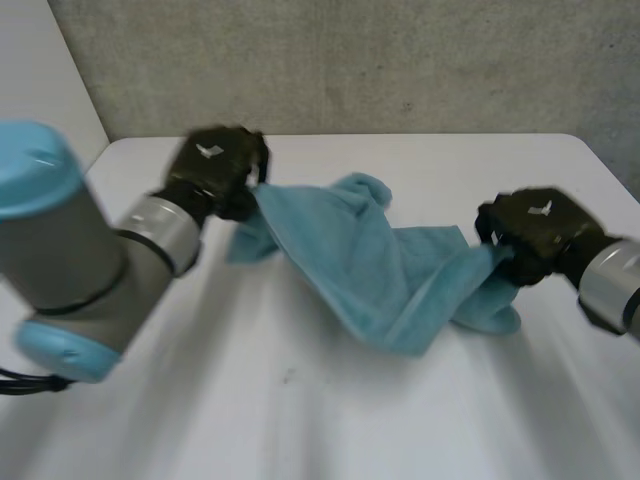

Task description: Fold the laundry

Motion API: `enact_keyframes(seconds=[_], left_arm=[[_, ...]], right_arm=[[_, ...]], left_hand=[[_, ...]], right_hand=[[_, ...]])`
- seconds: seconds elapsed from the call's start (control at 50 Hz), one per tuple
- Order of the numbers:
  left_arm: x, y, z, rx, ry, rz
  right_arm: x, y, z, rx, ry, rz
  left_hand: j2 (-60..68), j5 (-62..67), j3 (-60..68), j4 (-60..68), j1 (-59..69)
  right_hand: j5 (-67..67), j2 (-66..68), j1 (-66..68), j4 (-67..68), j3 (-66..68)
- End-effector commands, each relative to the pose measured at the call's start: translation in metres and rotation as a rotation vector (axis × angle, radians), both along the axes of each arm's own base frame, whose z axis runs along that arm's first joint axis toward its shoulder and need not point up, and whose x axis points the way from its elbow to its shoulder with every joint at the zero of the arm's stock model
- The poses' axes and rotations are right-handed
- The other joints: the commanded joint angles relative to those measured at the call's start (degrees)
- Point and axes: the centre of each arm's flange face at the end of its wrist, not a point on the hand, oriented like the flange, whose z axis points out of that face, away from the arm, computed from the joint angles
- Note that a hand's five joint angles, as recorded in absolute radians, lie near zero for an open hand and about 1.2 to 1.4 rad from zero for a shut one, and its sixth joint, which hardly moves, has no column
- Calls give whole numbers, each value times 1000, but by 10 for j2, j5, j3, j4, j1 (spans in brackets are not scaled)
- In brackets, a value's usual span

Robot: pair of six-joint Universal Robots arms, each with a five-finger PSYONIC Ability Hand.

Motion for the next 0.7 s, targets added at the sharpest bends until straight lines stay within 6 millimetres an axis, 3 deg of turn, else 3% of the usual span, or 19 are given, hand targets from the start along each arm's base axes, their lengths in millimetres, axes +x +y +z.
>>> enact_keyframes(seconds=[0.02,0.08,0.12,0.22,0.24,0.32,0.46,0.5,0.52,0.54,0.56,0.58,0.6,0.62,0.64,0.68,0.7], left_arm=[[43,32,46,-88,-75,84],[54,57,26,-40,-203,70],[56,62,14,-15,-252,61],[61,65,-24,52,-396,49],[61,61,-40,88,-442,42],[64,41,-68,151,-518,53],[54,5,-76,124,-519,65],[45,-18,-62,53,-486,82],[45,-19,-62,53,-486,83],[33,-47,-37,-55,-438,108],[29,-55,-26,-102,-419,115],[26,-63,-15,-147,-403,124],[23,-71,-2,-200,-380,136],[17,-84,28,-322,-333,159],[16,-90,45,-390,-307,176],[12,-97,80,-535,-245,210],[12,-101,112,-670,-174,246]], right_arm=[[-3,-6,48,-51,1,-11],[-1,-7,46,-31,11,-2],[3,-7,39,4,21,12],[28,-1,0,178,170,120],[30,0,-5,198,205,131],[32,-5,-25,243,349,159],[42,-40,-29,162,424,103],[46,-50,-21,113,418,88],[51,-62,-9,50,399,74],[51,-62,-9,49,399,74],[58,-74,9,-38,368,58],[67,-92,45,-205,293,14],[68,-92,45,-206,292,14],[70,-98,60,-274,259,-9],[73,-107,94,-416,178,-67],[75,-114,126,-556,82,-129],[75,-117,151,-666,1,-177]], left_hand=[[113,142,118,117,151],[113,142,118,117,151],[113,142,118,117,151],[113,142,118,117,151],[113,142,118,117,151],[113,142,118,117,151],[113,142,118,117,151],[113,142,118,117,151],[113,142,118,117,151],[113,142,118,117,151],[113,142,118,117,151],[113,142,118,117,151],[113,142,118,117,151],[113,142,118,117,151],[113,142,118,117,151],[113,142,118,117,151],[113,142,118,117,151]], right_hand=[[137,126,242,116,120],[137,126,242,116,120],[137,126,242,116,120],[137,126,242,116,120],[137,126,242,116,120],[137,126,242,116,120],[137,126,242,116,120],[137,126,242,116,120],[137,126,242,116,120],[137,126,242,116,120],[137,126,242,116,120],[137,126,242,116,120],[137,126,242,116,120],[137,126,242,116,120],[137,126,242,116,120],[137,126,242,116,120],[137,126,242,116,120]])
